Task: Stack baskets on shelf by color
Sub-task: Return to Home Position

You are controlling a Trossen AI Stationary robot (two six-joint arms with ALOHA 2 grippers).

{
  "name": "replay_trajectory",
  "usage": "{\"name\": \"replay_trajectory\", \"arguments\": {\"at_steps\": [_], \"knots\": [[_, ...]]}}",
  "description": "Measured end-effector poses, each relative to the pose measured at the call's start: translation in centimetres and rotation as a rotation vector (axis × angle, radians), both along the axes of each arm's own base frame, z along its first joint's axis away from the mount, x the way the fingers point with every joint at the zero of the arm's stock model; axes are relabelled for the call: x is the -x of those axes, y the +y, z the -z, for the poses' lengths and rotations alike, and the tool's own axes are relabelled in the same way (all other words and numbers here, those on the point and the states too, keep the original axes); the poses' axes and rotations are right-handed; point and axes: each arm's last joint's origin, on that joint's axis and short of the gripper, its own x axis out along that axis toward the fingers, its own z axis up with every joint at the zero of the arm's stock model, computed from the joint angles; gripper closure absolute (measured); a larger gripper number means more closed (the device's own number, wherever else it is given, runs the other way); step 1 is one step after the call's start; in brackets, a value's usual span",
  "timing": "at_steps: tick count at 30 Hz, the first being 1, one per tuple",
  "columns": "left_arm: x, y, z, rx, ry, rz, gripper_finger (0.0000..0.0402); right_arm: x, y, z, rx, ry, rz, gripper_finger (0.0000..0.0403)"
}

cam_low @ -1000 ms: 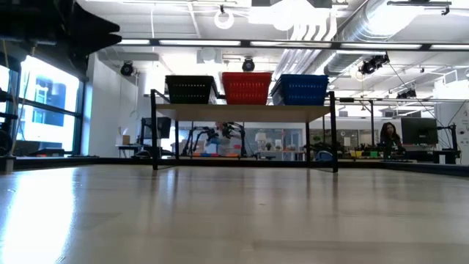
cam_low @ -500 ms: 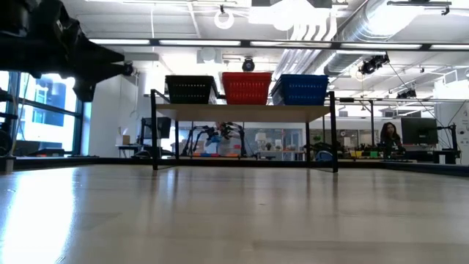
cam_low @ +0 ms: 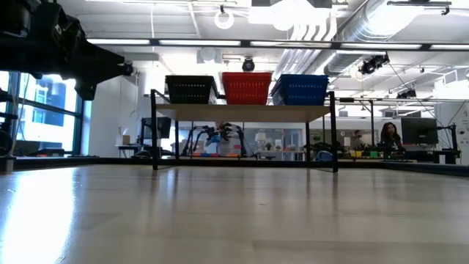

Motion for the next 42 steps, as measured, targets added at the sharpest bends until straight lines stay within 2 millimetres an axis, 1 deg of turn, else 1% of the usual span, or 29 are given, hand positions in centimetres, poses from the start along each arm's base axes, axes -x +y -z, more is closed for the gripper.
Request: {"name": "replay_trajectory", "arguments": {"at_steps": [3, 8, 12, 15, 21, 27, 30, 32, 37, 42], "knots": [[0.0, 0.0, 0.0, 0.000, 0.000, 0.000, 0.0282, 0.9, 0.2, 2.8, 0.002, -0.075, -0.035, 0.0289], [0.0, 0.0, 0.0, 0.000, 0.000, 0.000, 0.0282, 1.1, 0.5, 7.3, -0.003, -0.203, -0.110, 0.0289], [0.0, 0.0, 0.0, 0.000, 0.000, 0.000, 0.0282, 0.4, 0.6, 10.8, 0.008, -0.236, -0.177, 0.0289], [0.0, 0.0, 0.0, 0.000, 0.000, 0.000, 0.0282, -0.4, 0.5, 13.1, 0.030, -0.282, -0.184, 0.0289], [0.0, 0.0, 0.0, 0.000, 0.000, 0.000, 0.0282, -2.0, 0.3, 17.7, 0.054, -0.275, -0.190, 0.0289], [0.0, 0.0, 0.0, 0.000, 0.000, 0.000, 0.0282, -2.6, 0.4, 22.2, -0.044, -0.270, -0.238, 0.0289], [0.0, 0.0, 0.0, 0.000, 0.000, 0.000, 0.0282, -2.5, 0.5, 23.8, -0.081, -0.302, -0.248, 0.0289], [0.0, 0.0, 0.0, 0.000, 0.000, 0.001, 0.0282, -2.5, 0.5, 24.5, -0.080, -0.338, -0.258, 0.0289], [0.0, 0.0, 0.0, 0.000, 0.001, 0.002, 0.0282, -2.8, 0.5, 25.2, -0.083, -0.328, -0.262, 0.0289], [0.0, 0.0, 0.0, 0.000, 0.000, 0.003, 0.0282, -3.3, 0.5, 26.5, -0.112, -0.323, -0.299, 0.0289]]}}
